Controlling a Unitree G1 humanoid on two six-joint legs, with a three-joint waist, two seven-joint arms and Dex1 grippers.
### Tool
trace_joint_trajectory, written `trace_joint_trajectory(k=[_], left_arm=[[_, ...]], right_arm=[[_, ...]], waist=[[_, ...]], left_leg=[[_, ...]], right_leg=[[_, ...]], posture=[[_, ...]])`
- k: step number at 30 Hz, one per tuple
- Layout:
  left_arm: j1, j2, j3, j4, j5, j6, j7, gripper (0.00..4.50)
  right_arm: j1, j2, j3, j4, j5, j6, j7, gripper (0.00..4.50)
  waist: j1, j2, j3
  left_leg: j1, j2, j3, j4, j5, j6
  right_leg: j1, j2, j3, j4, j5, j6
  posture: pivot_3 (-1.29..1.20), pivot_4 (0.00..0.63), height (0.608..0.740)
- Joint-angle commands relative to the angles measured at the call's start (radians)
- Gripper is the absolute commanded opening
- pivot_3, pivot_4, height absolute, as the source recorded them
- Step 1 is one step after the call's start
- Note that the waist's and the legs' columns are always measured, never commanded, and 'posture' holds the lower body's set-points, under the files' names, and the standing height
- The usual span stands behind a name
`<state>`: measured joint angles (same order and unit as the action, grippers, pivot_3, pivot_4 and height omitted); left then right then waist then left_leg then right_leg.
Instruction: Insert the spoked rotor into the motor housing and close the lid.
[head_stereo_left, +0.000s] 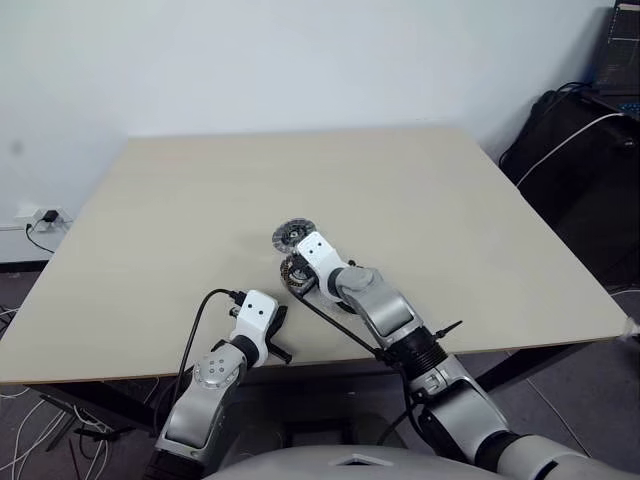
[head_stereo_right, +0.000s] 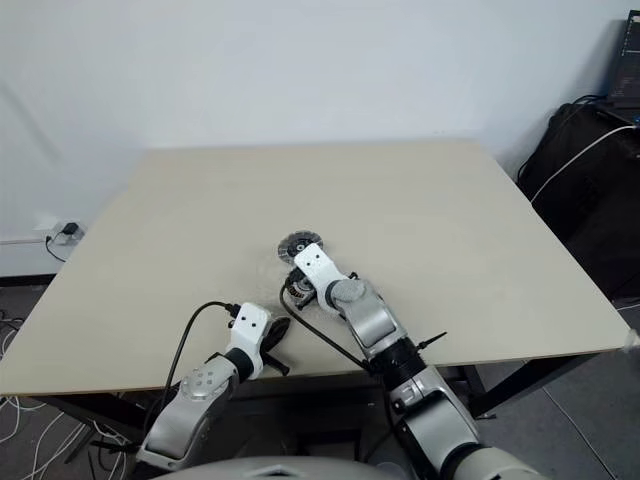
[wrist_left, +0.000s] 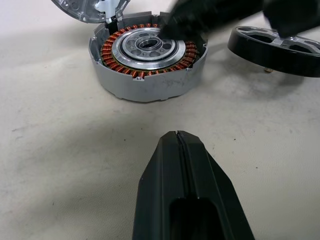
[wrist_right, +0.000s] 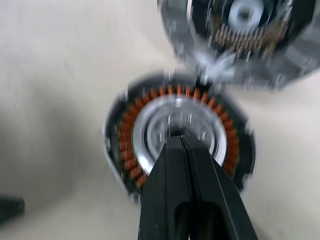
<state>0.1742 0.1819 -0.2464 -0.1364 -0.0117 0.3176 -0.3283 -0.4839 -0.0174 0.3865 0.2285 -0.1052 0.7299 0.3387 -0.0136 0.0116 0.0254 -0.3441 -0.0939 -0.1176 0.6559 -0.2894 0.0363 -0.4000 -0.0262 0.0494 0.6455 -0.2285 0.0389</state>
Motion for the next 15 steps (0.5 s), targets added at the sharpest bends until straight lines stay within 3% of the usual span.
trace_joint_trajectory(k=[1,8,15], left_arm=[[-0.017,0.0,0.003,-0.021,-0.002,-0.019,-0.003,0.0],[-0.008,0.002,0.008,-0.034,-0.004,-0.015,0.0,0.0],[0.005,0.006,0.015,-0.047,-0.004,-0.011,0.005,0.0]], right_arm=[[-0.036,0.041,-0.037,-0.009,0.012,-0.083,-0.037,0.02],[-0.044,0.073,-0.055,0.108,0.001,-0.179,-0.077,0.02],[0.023,0.019,-0.019,0.172,-0.022,-0.111,-0.035,0.02]], waist=[[0.0,0.0,0.0],[0.001,0.0,0.0],[0.0,0.003,-0.003]], left_leg=[[0.0,0.0,0.0,0.0,0.0,0.0],[0.0,0.0,0.0,0.0,0.0,0.0],[0.0,0.0,0.0,0.0,0.001,0.001]], right_leg=[[0.0,0.0,0.0,0.0,0.0,0.0],[0.0,0.0,0.0,0.0,0.0,0.0],[0.0,0.0,0.0,0.0,0.0,0.0]], posture=[[0.0,0.0,0.74],[0.0,0.0,0.74],[0.0,0.0,0.74]])
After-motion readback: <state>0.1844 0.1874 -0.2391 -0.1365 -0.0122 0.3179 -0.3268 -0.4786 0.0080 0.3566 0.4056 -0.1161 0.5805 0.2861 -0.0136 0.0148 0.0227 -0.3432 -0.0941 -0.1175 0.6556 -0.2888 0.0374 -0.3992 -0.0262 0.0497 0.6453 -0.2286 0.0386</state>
